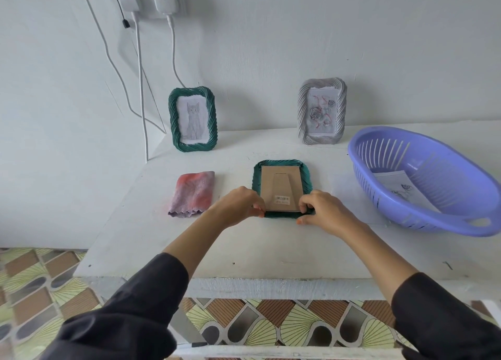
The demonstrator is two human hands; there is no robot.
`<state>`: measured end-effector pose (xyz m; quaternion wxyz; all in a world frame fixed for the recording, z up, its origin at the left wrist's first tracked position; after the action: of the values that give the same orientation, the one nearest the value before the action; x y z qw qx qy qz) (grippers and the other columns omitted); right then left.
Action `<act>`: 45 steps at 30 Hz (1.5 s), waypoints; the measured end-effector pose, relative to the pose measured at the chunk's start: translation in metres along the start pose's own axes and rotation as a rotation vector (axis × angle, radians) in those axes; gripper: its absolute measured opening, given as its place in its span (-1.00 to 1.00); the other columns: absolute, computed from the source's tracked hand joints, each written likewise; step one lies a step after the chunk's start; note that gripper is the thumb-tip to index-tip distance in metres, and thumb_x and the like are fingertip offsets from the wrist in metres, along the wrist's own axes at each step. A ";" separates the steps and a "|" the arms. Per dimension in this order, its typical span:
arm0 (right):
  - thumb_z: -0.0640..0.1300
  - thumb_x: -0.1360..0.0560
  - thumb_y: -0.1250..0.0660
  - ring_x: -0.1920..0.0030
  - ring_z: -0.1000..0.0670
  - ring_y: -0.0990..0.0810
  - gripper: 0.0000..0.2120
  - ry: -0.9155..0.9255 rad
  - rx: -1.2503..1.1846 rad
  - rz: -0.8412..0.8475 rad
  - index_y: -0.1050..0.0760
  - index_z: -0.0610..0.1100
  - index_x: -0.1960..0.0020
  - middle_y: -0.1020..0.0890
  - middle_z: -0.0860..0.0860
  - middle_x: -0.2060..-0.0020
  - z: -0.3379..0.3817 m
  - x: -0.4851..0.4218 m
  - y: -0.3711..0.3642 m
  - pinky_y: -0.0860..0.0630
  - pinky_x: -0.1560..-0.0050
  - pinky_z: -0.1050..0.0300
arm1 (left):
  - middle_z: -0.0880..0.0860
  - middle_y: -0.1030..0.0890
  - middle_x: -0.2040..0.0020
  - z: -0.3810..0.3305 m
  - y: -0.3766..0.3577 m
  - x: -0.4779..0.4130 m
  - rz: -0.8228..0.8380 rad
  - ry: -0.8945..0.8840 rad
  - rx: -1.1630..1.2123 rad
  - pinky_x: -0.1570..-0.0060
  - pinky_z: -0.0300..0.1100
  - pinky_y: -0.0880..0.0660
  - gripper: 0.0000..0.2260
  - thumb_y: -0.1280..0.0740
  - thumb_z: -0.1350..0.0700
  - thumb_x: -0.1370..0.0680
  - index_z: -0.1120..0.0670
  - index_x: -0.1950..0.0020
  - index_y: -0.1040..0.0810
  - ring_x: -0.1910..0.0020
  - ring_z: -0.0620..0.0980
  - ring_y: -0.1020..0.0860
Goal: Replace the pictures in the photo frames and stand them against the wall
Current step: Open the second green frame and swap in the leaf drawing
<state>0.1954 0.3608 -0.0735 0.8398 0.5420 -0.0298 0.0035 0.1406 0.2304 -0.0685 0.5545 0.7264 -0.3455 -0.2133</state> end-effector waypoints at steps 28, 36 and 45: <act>-0.06 -0.39 -0.45 0.17 0.00 -0.47 -0.83 0.015 0.014 0.026 -0.50 -0.11 0.16 -0.48 0.02 0.17 0.003 -0.001 0.004 -0.43 0.13 0.12 | -0.02 -0.64 0.03 0.005 -0.002 -0.008 0.059 0.012 0.008 -0.05 -0.16 -0.49 -0.89 -0.37 0.10 -0.50 0.02 0.01 -0.65 0.09 -0.08 -0.55; -0.10 -0.43 -0.39 0.05 -0.10 -0.59 -0.83 -0.187 -0.269 -0.092 -0.59 -0.23 0.15 -0.64 -0.09 0.14 -0.031 -0.027 0.030 -0.49 0.02 0.06 | 0.05 -0.60 0.06 0.041 0.032 -0.022 -0.336 0.323 0.370 0.08 -0.21 -0.39 -0.84 -0.30 0.11 -0.53 0.10 -0.01 -0.64 0.09 -0.04 -0.50; -0.17 -0.46 -0.23 0.19 -0.09 -0.30 -0.60 -0.424 -0.266 -0.258 -0.12 -0.05 0.46 -0.44 -0.20 0.18 -0.056 -0.065 0.019 -0.27 0.24 0.18 | 0.16 -0.66 0.00 0.062 0.003 -0.041 -0.355 0.611 0.476 0.06 -0.12 -0.48 -0.77 -0.23 0.15 -0.54 0.15 0.04 -0.68 0.00 0.17 -0.58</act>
<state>0.1328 0.4216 -0.0833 0.8722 0.4148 -0.1358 -0.2207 0.0692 0.2193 -0.0873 0.4031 0.9121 -0.0744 0.0053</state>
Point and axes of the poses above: each hand's wrist, its own x-axis away from the middle knuckle, its own y-axis out of the back of the hand, z = x × y, the point moved 10 cm from there along -x, towards the middle knuckle
